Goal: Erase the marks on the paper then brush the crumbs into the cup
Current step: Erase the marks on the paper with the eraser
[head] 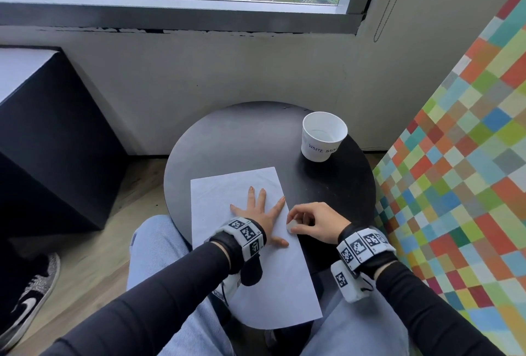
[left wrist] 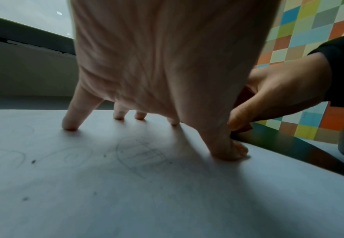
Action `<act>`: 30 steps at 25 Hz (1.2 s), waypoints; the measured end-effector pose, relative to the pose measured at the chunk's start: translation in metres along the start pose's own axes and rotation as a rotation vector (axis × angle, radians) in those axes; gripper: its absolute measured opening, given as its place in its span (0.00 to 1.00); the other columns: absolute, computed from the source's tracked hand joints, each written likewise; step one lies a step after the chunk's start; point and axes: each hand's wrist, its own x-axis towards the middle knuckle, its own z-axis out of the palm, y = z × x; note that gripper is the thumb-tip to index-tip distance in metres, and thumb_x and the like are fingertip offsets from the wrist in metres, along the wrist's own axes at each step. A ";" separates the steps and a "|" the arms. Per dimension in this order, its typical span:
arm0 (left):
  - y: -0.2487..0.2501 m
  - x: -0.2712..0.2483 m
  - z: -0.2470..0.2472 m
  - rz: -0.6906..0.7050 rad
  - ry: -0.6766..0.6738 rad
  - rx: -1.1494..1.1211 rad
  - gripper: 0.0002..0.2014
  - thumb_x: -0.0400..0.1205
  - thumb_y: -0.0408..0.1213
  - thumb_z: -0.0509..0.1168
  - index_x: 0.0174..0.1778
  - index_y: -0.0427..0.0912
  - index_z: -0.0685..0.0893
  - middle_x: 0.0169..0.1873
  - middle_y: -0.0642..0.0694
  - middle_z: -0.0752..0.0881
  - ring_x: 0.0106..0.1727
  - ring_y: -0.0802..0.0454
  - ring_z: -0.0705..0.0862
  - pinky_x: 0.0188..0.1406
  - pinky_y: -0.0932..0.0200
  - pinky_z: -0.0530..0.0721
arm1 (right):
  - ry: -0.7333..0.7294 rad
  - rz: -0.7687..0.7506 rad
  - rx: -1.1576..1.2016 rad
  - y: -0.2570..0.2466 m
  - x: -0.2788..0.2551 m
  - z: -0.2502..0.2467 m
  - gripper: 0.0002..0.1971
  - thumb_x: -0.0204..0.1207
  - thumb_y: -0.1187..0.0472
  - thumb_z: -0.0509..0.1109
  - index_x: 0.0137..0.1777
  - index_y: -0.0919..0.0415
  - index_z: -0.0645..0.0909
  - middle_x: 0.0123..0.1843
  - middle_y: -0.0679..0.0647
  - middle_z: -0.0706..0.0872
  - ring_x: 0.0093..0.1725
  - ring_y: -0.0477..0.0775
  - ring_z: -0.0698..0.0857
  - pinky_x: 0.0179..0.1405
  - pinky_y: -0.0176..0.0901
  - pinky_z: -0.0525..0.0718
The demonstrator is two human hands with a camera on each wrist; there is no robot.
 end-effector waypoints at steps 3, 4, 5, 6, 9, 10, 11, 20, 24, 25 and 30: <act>-0.001 0.002 -0.001 0.006 0.003 -0.002 0.52 0.76 0.72 0.61 0.84 0.64 0.32 0.85 0.41 0.31 0.83 0.36 0.27 0.73 0.17 0.56 | 0.121 0.036 0.007 0.001 0.002 -0.001 0.05 0.73 0.56 0.76 0.47 0.52 0.85 0.36 0.45 0.82 0.32 0.44 0.77 0.37 0.26 0.73; -0.001 0.002 -0.001 0.006 0.003 -0.004 0.52 0.76 0.73 0.61 0.84 0.64 0.32 0.85 0.41 0.31 0.83 0.36 0.27 0.73 0.17 0.56 | 0.140 0.042 0.014 0.001 0.002 0.000 0.05 0.72 0.57 0.76 0.47 0.52 0.85 0.36 0.45 0.82 0.32 0.43 0.76 0.37 0.27 0.74; -0.002 0.002 0.000 0.006 0.002 -0.004 0.52 0.76 0.73 0.61 0.84 0.64 0.32 0.85 0.41 0.31 0.83 0.36 0.27 0.73 0.17 0.56 | 0.108 0.038 0.023 0.002 0.002 -0.001 0.05 0.72 0.57 0.76 0.46 0.51 0.85 0.36 0.45 0.82 0.32 0.43 0.76 0.37 0.27 0.74; -0.001 0.001 0.000 0.005 0.001 -0.004 0.52 0.75 0.73 0.61 0.84 0.64 0.32 0.85 0.41 0.31 0.83 0.36 0.27 0.73 0.17 0.56 | 0.052 0.033 0.029 0.003 0.001 -0.001 0.06 0.71 0.56 0.77 0.46 0.50 0.86 0.36 0.45 0.81 0.31 0.42 0.76 0.37 0.27 0.74; -0.001 0.002 0.000 0.003 0.006 0.002 0.52 0.75 0.73 0.61 0.84 0.64 0.32 0.85 0.41 0.31 0.83 0.36 0.27 0.72 0.17 0.56 | 0.089 0.051 0.027 0.002 0.002 0.001 0.06 0.72 0.57 0.76 0.48 0.52 0.85 0.37 0.47 0.82 0.31 0.43 0.76 0.37 0.28 0.74; -0.001 0.003 0.000 0.002 0.005 0.001 0.52 0.75 0.73 0.61 0.84 0.64 0.32 0.85 0.41 0.31 0.83 0.36 0.27 0.72 0.17 0.56 | 0.142 0.063 0.022 0.002 0.002 0.001 0.05 0.73 0.58 0.75 0.48 0.53 0.85 0.37 0.47 0.82 0.31 0.43 0.75 0.37 0.28 0.73; 0.000 0.004 0.001 0.001 0.004 -0.002 0.52 0.75 0.73 0.61 0.84 0.64 0.32 0.85 0.41 0.31 0.83 0.36 0.26 0.72 0.16 0.56 | 0.147 0.063 0.018 0.002 0.002 0.001 0.05 0.73 0.58 0.75 0.48 0.53 0.85 0.37 0.46 0.82 0.31 0.43 0.75 0.37 0.27 0.73; 0.000 0.004 0.001 -0.006 -0.001 0.011 0.53 0.75 0.74 0.61 0.84 0.64 0.32 0.85 0.41 0.31 0.83 0.35 0.27 0.71 0.17 0.57 | -0.008 0.041 0.013 -0.002 0.001 0.001 0.05 0.72 0.56 0.76 0.47 0.50 0.86 0.37 0.46 0.82 0.32 0.43 0.76 0.36 0.29 0.74; 0.000 0.005 0.002 -0.004 -0.003 0.018 0.53 0.75 0.73 0.61 0.84 0.63 0.32 0.85 0.40 0.31 0.83 0.35 0.27 0.72 0.18 0.57 | 0.118 0.080 0.031 -0.005 0.002 0.003 0.06 0.73 0.57 0.75 0.49 0.52 0.86 0.36 0.45 0.81 0.31 0.42 0.74 0.37 0.30 0.73; 0.000 0.005 0.001 -0.001 -0.001 0.018 0.53 0.75 0.73 0.61 0.84 0.63 0.32 0.85 0.40 0.31 0.83 0.35 0.27 0.72 0.18 0.57 | 0.102 0.075 0.033 -0.006 0.002 0.002 0.06 0.73 0.57 0.75 0.49 0.52 0.86 0.36 0.45 0.80 0.31 0.42 0.74 0.36 0.30 0.73; 0.000 0.001 0.000 0.002 -0.010 0.016 0.53 0.75 0.73 0.61 0.84 0.63 0.32 0.85 0.40 0.31 0.83 0.35 0.28 0.72 0.18 0.57 | 0.039 0.062 0.006 -0.011 0.007 0.002 0.06 0.72 0.58 0.75 0.48 0.54 0.87 0.35 0.45 0.80 0.30 0.43 0.74 0.36 0.32 0.72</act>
